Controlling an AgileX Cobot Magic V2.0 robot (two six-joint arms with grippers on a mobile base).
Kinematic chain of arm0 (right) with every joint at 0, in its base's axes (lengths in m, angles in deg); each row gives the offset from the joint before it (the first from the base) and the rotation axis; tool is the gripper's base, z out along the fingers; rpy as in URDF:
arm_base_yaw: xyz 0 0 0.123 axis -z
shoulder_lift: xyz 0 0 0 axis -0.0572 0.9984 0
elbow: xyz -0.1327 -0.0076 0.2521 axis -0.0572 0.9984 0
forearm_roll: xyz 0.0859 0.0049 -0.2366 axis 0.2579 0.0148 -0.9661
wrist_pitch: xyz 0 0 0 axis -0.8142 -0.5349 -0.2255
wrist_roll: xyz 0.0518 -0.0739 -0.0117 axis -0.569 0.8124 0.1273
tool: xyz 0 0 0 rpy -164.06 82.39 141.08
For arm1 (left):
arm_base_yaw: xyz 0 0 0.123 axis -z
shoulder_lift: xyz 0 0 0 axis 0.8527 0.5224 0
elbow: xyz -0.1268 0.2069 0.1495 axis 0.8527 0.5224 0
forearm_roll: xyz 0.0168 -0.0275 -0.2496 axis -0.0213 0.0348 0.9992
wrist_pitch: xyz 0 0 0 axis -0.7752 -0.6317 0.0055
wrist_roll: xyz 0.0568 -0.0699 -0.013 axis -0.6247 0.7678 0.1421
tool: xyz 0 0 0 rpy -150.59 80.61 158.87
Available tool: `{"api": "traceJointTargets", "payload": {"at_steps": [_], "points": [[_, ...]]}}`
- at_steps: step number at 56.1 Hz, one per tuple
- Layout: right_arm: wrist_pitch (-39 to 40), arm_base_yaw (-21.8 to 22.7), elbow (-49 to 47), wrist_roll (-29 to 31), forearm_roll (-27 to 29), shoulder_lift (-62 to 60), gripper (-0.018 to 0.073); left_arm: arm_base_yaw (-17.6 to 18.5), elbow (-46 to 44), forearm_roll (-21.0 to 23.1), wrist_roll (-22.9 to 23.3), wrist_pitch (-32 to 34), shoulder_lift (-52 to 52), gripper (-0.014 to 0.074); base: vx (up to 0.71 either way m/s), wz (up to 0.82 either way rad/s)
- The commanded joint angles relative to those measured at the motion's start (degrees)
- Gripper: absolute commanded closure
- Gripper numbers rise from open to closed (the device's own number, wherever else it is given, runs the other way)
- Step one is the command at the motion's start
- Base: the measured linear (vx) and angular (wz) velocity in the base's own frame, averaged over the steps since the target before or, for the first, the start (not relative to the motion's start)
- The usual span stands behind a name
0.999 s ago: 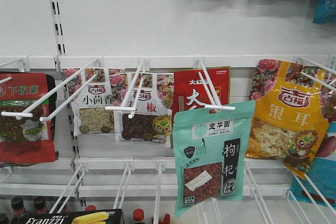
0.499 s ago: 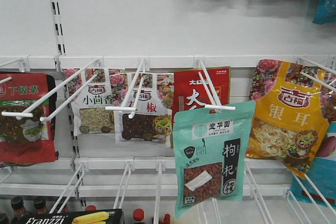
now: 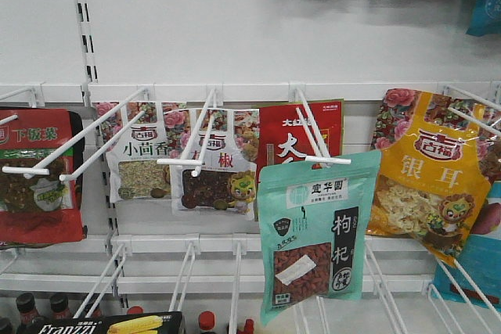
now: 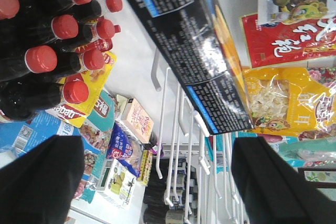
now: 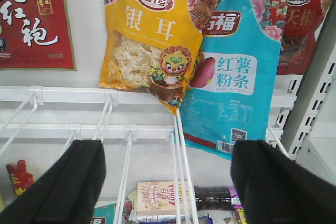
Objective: Pick snacks and fruit into basket
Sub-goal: 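Lift the black box with the left gripper and pull it back from the shelf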
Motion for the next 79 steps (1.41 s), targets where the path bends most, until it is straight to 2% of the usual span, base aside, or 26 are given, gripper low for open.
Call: {"api": "traceJointTargets", "payload": {"at_steps": [1, 14, 27, 37, 79], "points": [[4.70, 0.22, -1.93, 0.43, -0.58, 0.50, -0.0008, 0.55, -1.38, -0.20, 0.82, 9.72, 3.10, -0.0052, 0.00, 0.00], [4.70, 0.22, -1.93, 0.43, -0.58, 0.50, -0.0008, 0.55, -1.38, 0.95, 0.82, 25.64, 14.08, -0.0052, 0.00, 0.00], [4.70, 0.22, -1.93, 0.43, -0.58, 0.50, -0.0008, 0.55, -1.48, 3.78, 0.82, 34.99, 21.77, -0.0050, 0.00, 0.00], [4.70, 0.22, -1.93, 0.43, -0.58, 0.50, -0.0008, 0.55, -1.57, 3.84, 0.82, 37.28, 24.79, -0.0048, 0.00, 0.00], [4.70, 0.22, -1.93, 0.43, -0.58, 0.50, -0.0008, 0.45, -13.48, 3.84, 0.71, 40.22, 39.05, -0.0003, 0.00, 0.00]]}}
